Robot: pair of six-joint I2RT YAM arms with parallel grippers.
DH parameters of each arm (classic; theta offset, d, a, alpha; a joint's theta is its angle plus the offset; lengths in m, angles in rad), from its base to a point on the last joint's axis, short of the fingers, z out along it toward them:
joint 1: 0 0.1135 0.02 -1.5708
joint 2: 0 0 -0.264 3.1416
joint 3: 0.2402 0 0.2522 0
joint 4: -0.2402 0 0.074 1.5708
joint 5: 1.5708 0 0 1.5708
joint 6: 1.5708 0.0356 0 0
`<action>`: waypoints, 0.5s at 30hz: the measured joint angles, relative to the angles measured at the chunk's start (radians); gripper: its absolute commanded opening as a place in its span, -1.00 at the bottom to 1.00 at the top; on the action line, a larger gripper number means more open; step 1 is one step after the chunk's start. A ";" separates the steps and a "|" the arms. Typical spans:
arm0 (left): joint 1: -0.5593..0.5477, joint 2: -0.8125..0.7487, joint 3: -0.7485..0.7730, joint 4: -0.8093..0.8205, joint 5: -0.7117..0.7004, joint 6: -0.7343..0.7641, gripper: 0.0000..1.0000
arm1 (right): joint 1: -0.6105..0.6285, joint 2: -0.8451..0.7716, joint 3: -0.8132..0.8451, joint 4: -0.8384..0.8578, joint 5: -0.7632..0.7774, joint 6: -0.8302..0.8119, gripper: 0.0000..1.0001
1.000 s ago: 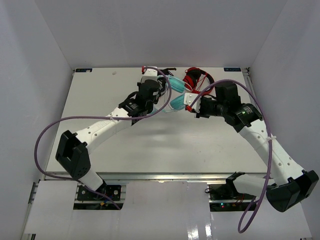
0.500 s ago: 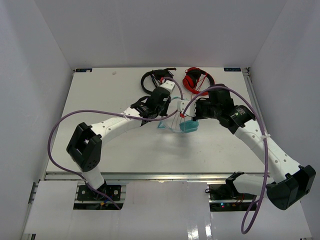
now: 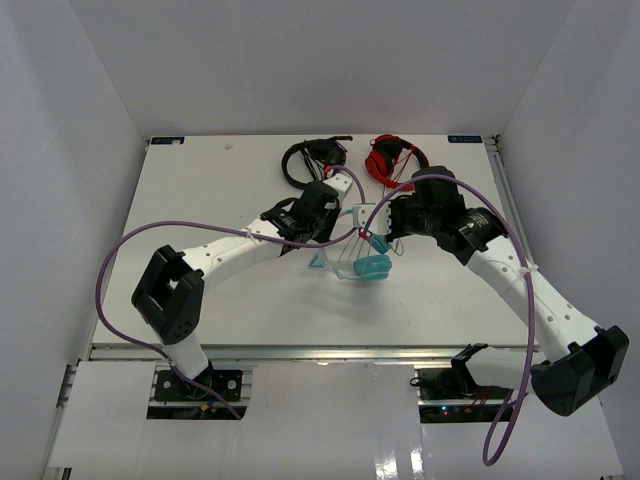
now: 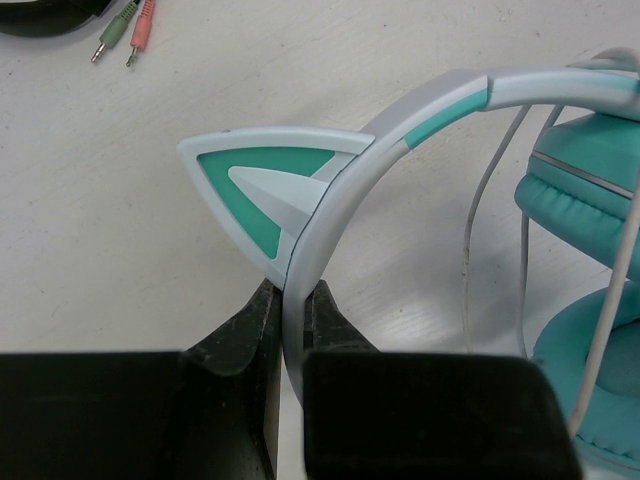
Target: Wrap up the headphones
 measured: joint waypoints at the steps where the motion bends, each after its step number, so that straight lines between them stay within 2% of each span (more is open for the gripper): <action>1: 0.000 0.000 -0.001 -0.001 0.000 0.001 -1.00 | 0.000 0.000 0.005 -0.002 -0.004 0.000 -0.64; 9: 0.000 0.000 -0.003 -0.021 0.003 0.025 -1.00 | 0.000 0.012 0.112 -0.068 -0.136 0.031 -0.63; 15: 0.000 0.000 -0.031 -0.030 0.027 0.034 -1.00 | 0.002 0.019 0.101 -0.029 -0.086 0.025 -0.62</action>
